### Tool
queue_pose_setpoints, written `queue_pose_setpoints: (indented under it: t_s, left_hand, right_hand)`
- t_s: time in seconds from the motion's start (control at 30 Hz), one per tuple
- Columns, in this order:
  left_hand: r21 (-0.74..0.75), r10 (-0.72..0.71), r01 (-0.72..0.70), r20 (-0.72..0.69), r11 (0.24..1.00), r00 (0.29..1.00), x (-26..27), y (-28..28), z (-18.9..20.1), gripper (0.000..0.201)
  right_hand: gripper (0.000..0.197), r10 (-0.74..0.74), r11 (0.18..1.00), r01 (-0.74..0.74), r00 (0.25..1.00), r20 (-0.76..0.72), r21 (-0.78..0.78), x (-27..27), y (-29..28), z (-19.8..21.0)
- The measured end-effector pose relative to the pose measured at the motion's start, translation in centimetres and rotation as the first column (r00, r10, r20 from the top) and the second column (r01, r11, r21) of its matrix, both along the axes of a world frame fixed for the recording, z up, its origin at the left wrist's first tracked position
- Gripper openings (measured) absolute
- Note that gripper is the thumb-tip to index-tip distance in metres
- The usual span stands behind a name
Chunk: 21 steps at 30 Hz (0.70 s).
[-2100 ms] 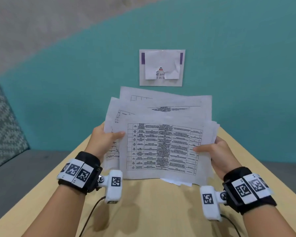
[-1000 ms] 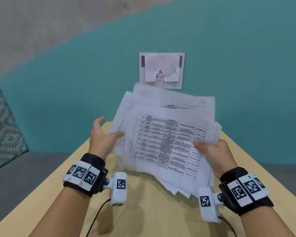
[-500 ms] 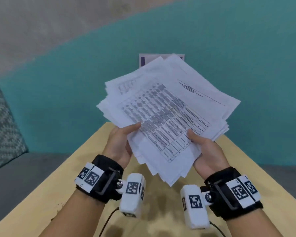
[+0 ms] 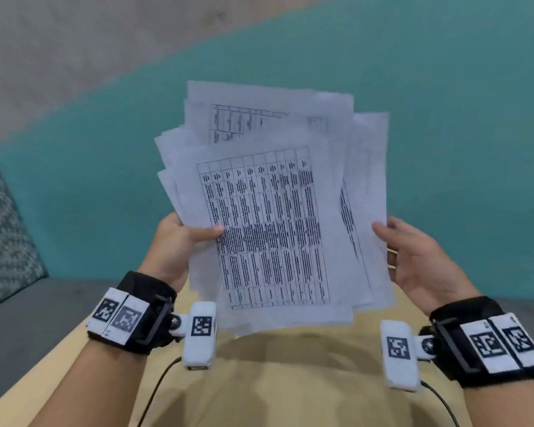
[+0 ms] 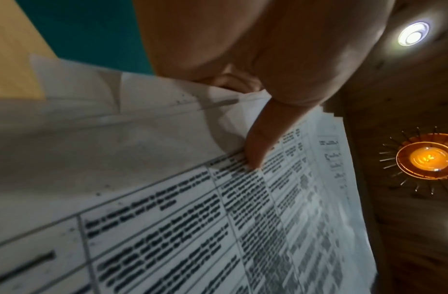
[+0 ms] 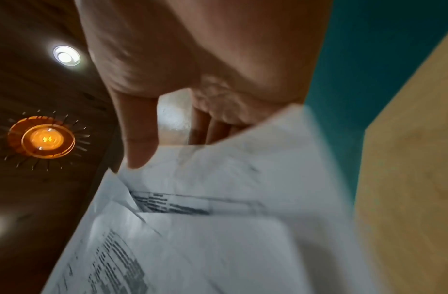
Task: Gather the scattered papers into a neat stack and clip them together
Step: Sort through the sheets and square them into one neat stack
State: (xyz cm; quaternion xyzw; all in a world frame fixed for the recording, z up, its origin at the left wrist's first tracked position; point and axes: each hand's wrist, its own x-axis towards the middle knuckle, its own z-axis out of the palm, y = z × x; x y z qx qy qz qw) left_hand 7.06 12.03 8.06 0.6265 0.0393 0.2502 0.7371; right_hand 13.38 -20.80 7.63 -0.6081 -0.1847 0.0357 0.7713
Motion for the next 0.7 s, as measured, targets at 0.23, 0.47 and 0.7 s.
queue_pose_setpoints:
  t_s: [0.23, 0.47, 0.7]
  left_hand:
    - [0.113, -0.028, 0.033, -0.051, 0.993, 0.998, 0.3, -1.6, -0.8, 0.035]
    - [0.149, 0.021, -0.019, -0.008, 0.989, 1.0, 0.9, -2.4, -1.4, 0.033]
    - [0.169, 0.02, -0.014, -0.039, 0.985, 0.999, 1.1, -3.0, -1.9, 0.027]
  right_hand:
    - [0.04, -0.008, 0.994, 0.007, 1.0, -0.013, -0.113, -0.4, 0.9, -0.6]
    - [0.023, -0.254, 0.958, 0.267, 0.96, 0.115, -0.107, 0.3, 2.4, -1.4]
    - [0.02, -0.291, 0.949, 0.302, 0.949, 0.119, -0.088, 0.7, 3.4, -2.5]
